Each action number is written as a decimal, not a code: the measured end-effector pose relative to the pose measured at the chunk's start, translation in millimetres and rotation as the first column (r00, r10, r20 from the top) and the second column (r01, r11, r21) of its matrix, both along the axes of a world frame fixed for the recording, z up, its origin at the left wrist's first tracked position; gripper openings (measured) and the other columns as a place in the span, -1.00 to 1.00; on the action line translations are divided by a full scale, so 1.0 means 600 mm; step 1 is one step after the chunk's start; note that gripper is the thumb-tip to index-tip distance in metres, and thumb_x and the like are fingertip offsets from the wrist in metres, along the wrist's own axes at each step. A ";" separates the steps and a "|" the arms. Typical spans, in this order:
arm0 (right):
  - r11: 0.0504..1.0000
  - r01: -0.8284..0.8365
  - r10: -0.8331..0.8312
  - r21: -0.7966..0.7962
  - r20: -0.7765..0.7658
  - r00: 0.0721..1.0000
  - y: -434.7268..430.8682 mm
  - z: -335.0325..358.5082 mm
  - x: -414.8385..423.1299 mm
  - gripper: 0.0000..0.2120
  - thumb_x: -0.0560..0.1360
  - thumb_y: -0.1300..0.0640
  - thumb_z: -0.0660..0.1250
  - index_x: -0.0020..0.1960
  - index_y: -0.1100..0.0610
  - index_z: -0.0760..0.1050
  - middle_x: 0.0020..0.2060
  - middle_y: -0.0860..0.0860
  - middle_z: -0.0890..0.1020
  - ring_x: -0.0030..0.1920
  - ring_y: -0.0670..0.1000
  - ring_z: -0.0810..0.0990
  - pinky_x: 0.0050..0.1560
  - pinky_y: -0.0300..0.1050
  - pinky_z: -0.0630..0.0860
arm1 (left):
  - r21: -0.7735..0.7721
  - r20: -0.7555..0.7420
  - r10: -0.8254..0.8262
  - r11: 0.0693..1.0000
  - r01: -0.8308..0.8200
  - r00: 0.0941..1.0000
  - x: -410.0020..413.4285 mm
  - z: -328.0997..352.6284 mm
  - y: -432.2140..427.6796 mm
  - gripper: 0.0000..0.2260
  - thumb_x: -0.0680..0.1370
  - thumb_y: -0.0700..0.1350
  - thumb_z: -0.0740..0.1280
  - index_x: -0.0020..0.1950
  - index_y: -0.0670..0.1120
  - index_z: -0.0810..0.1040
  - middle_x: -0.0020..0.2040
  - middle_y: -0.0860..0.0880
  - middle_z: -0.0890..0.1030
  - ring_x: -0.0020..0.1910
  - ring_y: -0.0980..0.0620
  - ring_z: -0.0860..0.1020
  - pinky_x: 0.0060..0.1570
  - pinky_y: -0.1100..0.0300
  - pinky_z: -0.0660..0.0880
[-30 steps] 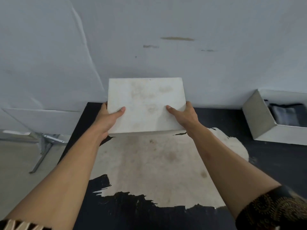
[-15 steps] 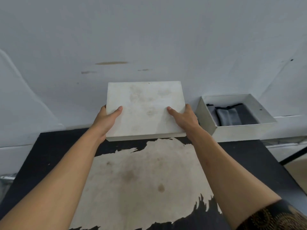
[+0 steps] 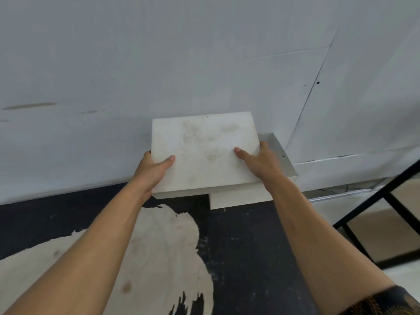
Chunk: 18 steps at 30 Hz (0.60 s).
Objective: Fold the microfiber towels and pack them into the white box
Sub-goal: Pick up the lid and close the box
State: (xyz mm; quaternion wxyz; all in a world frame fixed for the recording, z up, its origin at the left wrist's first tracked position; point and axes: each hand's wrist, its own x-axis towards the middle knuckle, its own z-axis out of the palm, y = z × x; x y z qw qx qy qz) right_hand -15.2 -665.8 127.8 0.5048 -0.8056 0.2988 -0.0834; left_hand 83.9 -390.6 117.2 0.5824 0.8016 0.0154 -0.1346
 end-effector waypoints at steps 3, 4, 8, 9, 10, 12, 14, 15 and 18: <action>0.998 0.030 -0.031 -0.054 -0.003 1.000 -0.077 0.004 -0.012 -0.36 0.40 -0.30 0.40 0.33 0.02 0.36 0.11 -0.09 0.55 0.13 0.07 0.52 0.17 0.04 0.48 | 0.010 -0.030 -0.040 0.999 0.040 0.999 0.001 -0.006 -0.076 -0.38 0.42 0.19 0.43 0.40 -0.02 0.40 0.24 0.03 0.59 0.15 0.00 0.58 0.22 -0.05 0.52; 0.996 0.041 -0.042 -0.077 -0.018 0.999 -0.098 0.005 -0.014 -0.35 0.40 -0.31 0.40 0.34 0.03 0.36 0.12 -0.07 0.55 0.15 0.08 0.52 0.17 0.04 0.48 | 0.012 -0.041 -0.047 0.999 0.047 0.998 0.001 -0.009 -0.100 -0.38 0.43 0.19 0.43 0.40 -0.03 0.38 0.24 0.03 0.58 0.14 -0.01 0.58 0.21 -0.05 0.52; 0.991 0.065 -0.073 -0.121 -0.059 0.996 -0.167 -0.005 -0.019 -0.30 0.40 -0.33 0.38 0.37 0.06 0.36 0.21 -0.01 0.56 0.22 0.13 0.52 0.21 0.08 0.48 | 0.027 -0.093 -0.073 0.997 0.076 0.993 0.008 -0.010 -0.180 -0.29 0.34 0.20 0.46 0.39 -0.06 0.34 0.20 0.01 0.57 0.12 -0.04 0.59 0.16 -0.06 0.55; 0.989 0.067 -0.076 -0.129 -0.067 0.995 -0.179 -0.006 -0.018 -0.30 0.40 -0.33 0.38 0.36 0.07 0.36 0.20 0.00 0.57 0.22 0.13 0.52 0.21 0.09 0.47 | 0.024 -0.112 -0.088 0.996 0.091 0.990 0.013 -0.011 -0.195 -0.22 0.27 0.24 0.46 0.40 -0.05 0.34 0.21 0.00 0.58 0.11 -0.04 0.60 0.14 -0.07 0.56; 0.988 0.067 -0.079 -0.136 -0.081 0.994 -0.190 -0.010 -0.016 -0.30 0.40 -0.34 0.38 0.34 0.08 0.36 0.18 -0.01 0.57 0.21 0.13 0.52 0.20 0.08 0.47 | 0.024 -0.128 -0.100 0.994 0.104 0.987 0.019 -0.014 -0.205 -0.17 0.22 0.26 0.45 0.40 -0.05 0.34 0.21 0.00 0.58 0.10 -0.05 0.60 0.13 -0.06 0.57; 0.986 0.058 -0.075 -0.156 -0.105 0.992 -0.204 -0.015 -0.012 -0.34 0.41 -0.33 0.37 0.29 0.10 0.38 0.13 0.00 0.56 0.19 0.14 0.52 0.16 0.05 0.47 | 0.023 -0.169 -0.102 0.994 0.107 0.980 0.027 -0.024 -0.223 -0.14 0.21 0.26 0.46 0.42 -0.05 0.32 0.23 -0.03 0.57 0.11 -0.07 0.60 0.13 -0.07 0.57; 0.984 0.045 -0.067 -0.173 -0.120 0.991 -0.213 -0.022 -0.005 -0.36 0.41 -0.32 0.37 0.26 0.11 0.39 0.13 0.02 0.57 0.18 0.15 0.52 0.13 0.05 0.47 | 0.020 -0.204 -0.083 0.996 0.089 0.976 0.030 -0.035 -0.238 -0.26 0.37 0.17 0.46 0.43 -0.08 0.27 0.24 -0.06 0.54 0.12 -0.09 0.59 0.14 -0.09 0.57; 0.983 0.040 -0.064 -0.177 -0.128 0.990 -0.216 -0.027 -0.002 -0.36 0.41 -0.33 0.37 0.25 0.12 0.39 0.13 0.03 0.57 0.18 0.16 0.52 0.13 0.05 0.47 | 0.031 -0.216 -0.070 0.996 0.079 0.974 0.034 -0.042 -0.243 -0.33 0.44 0.12 0.45 0.43 -0.09 0.25 0.25 -0.07 0.53 0.13 -0.10 0.58 0.15 -0.09 0.56; 0.981 0.021 -0.053 -0.194 -0.158 0.986 -0.224 -0.039 0.010 -0.34 0.41 -0.34 0.37 0.25 0.15 0.39 0.14 0.06 0.57 0.19 0.18 0.52 0.11 0.03 0.46 | 0.048 -0.246 -0.067 0.996 0.081 0.967 0.046 -0.052 -0.248 -0.33 0.45 0.11 0.45 0.44 -0.09 0.24 0.27 -0.07 0.52 0.15 -0.11 0.57 0.16 -0.09 0.56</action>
